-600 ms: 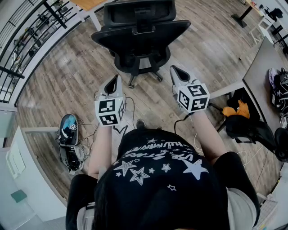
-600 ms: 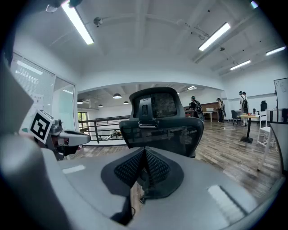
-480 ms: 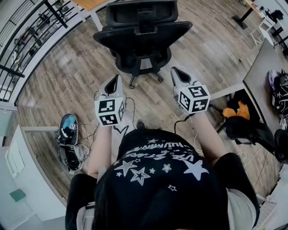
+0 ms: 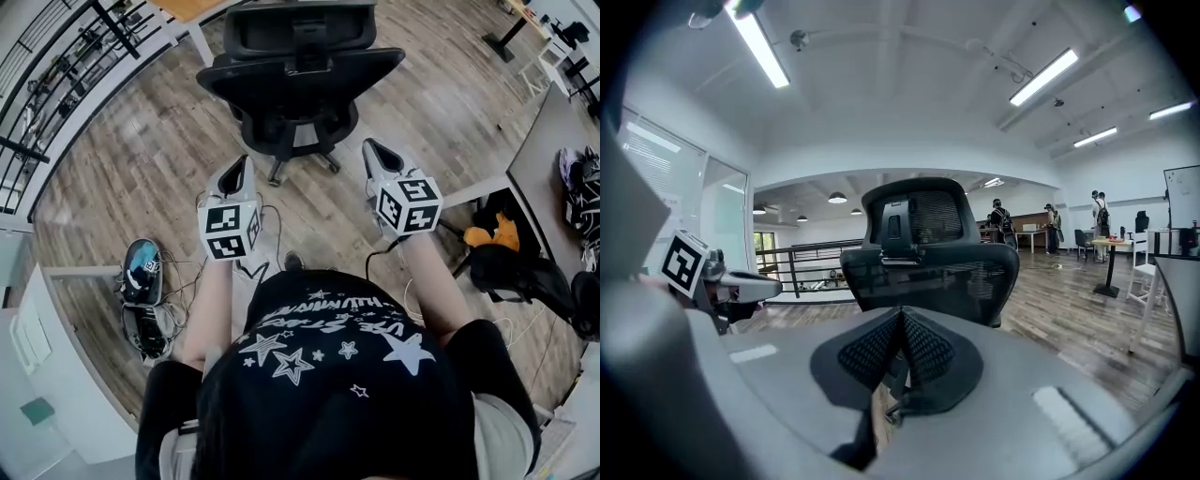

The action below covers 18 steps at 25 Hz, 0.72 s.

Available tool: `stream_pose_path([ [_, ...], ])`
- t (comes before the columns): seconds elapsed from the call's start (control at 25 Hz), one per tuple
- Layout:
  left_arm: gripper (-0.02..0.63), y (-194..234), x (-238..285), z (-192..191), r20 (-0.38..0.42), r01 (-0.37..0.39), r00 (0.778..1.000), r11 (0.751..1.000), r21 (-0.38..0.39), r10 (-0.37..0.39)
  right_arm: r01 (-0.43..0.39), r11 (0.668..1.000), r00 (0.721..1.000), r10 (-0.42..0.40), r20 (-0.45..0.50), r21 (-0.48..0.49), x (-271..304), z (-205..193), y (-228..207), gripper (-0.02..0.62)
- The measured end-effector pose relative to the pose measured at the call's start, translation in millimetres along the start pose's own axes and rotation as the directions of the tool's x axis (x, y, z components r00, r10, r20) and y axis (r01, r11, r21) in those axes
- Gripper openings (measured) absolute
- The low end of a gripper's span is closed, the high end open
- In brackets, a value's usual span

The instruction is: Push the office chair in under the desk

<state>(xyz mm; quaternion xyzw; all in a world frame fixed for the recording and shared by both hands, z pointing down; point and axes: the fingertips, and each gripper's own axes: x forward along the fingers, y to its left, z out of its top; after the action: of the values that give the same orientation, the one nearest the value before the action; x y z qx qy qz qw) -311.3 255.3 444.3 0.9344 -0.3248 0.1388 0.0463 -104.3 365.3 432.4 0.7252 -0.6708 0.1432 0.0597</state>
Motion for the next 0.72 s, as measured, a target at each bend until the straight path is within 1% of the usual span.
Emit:
stream_pose_path([
  [0.08, 0.002, -0.7, 1.5, 2.4, 0.014, 0.031, 0.999, 1.000, 0.000, -0.031, 0.023, 1.000, 1.000, -0.023, -0.015, 0.007, 3.2, -2.0, -5.2, 0.000],
  [0.16, 0.002, -0.7, 3.1, 5.5, 0.026, 0.061, 0.998, 0.998, -0.001, -0.061, 0.046, 0.998, 0.998, -0.044, -0.035, 0.039, 6.5, -4.9, -12.5, 0.002],
  [0.32, 0.002, 11.5, 13.0, 10.6, 0.031, 0.051, 0.998, 0.998, 0.022, -0.052, 0.070, 0.994, 0.997, -0.066, -0.050, 0.086, 15.7, -2.6, -23.4, 0.002],
  [0.48, 0.002, 28.0, 24.4, 18.2, 0.046, 0.046, 0.998, 0.998, 0.036, -0.048, 0.093, 0.992, 0.995, -0.090, -0.042, 0.090, 29.7, 5.1, -26.7, 0.003],
  [0.6, 0.002, 38.8, 34.5, 22.3, 0.051, 0.059, 0.997, 0.997, 0.050, -0.061, 0.112, 0.990, 0.993, -0.109, -0.035, 0.083, 41.2, 10.9, -26.5, 0.003],
  [0.72, 0.002, 48.5, 44.1, 22.2, 0.053, 0.075, 0.996, 0.995, 0.062, -0.078, 0.152, 0.986, 0.988, -0.151, -0.028, 0.074, 48.3, 12.8, -27.7, 0.003],
])
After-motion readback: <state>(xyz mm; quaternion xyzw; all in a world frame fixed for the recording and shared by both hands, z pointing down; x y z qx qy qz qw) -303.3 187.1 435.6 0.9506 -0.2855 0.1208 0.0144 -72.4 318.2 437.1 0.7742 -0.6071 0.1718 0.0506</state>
